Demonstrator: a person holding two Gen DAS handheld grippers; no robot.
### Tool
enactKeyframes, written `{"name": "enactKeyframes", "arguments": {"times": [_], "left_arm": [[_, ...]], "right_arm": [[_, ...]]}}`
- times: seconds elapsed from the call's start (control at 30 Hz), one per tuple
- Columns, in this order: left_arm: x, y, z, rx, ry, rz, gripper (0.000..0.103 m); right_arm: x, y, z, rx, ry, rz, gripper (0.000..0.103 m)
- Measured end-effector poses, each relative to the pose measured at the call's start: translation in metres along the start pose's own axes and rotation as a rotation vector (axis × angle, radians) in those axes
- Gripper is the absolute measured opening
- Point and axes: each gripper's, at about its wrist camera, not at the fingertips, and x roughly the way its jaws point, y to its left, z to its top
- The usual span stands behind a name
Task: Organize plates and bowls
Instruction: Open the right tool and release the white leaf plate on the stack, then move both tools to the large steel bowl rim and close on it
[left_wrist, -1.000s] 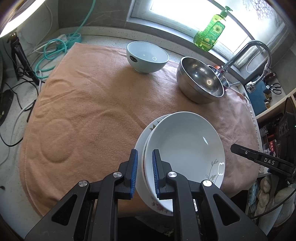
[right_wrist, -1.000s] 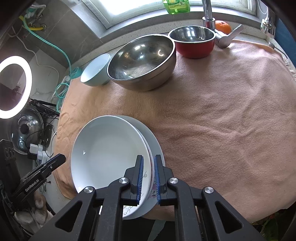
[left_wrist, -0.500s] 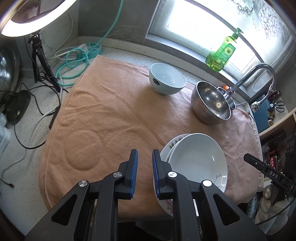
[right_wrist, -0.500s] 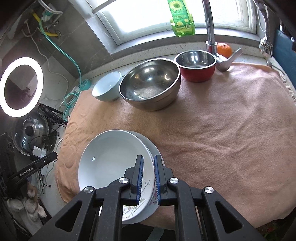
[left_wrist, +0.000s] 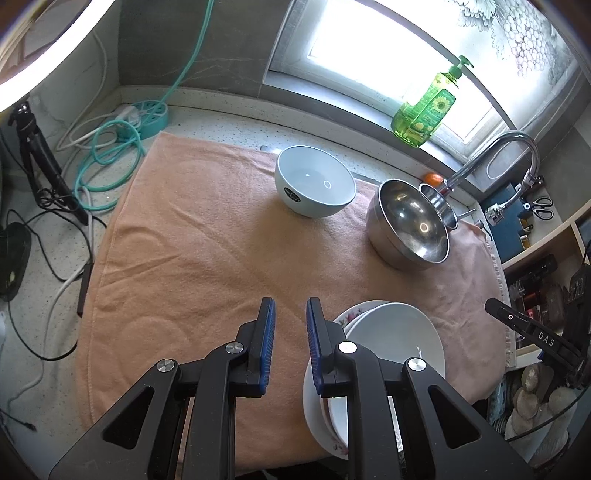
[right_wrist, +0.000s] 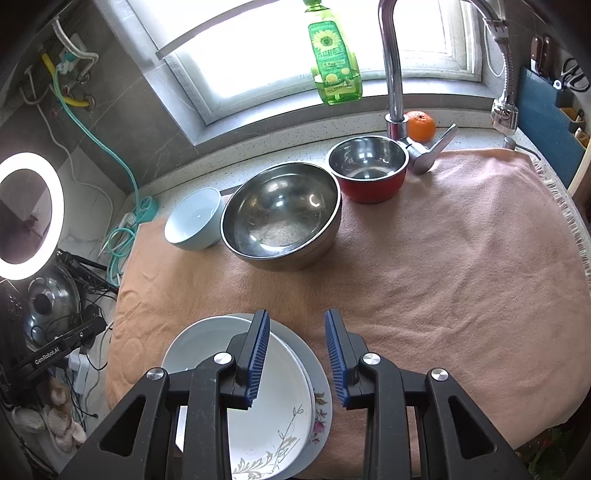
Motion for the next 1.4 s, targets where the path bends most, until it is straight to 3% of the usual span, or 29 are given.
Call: {"name": "enactKeyframes", "arguments": {"times": [0.23,0.5,1.03,1.4], "left_arm": [[0.005,-0.016,0.012,0.044,0.007,-0.023,0.016],[0.013,-0.037,0.019,0.016,0.003,-0.023,0.016],[0.045,-0.089,0.036,-0.081,-0.011,0.003,0.016],[0.085,-0.1,0.063,-0.108,0.057,0.0,0.016]], "right_arm": [[-0.001,-0.008,0.009,0.04,-0.014,-0.004,0.028],[0.001,-0.019,0.039,0.004,-0.032,0.01,0.028],[0.049,-0.061,0.1,-0.022,0.098,0.155,0.028],[0.081,-0.067,0.121,-0.02,0.176,0.187,0.028]]}}
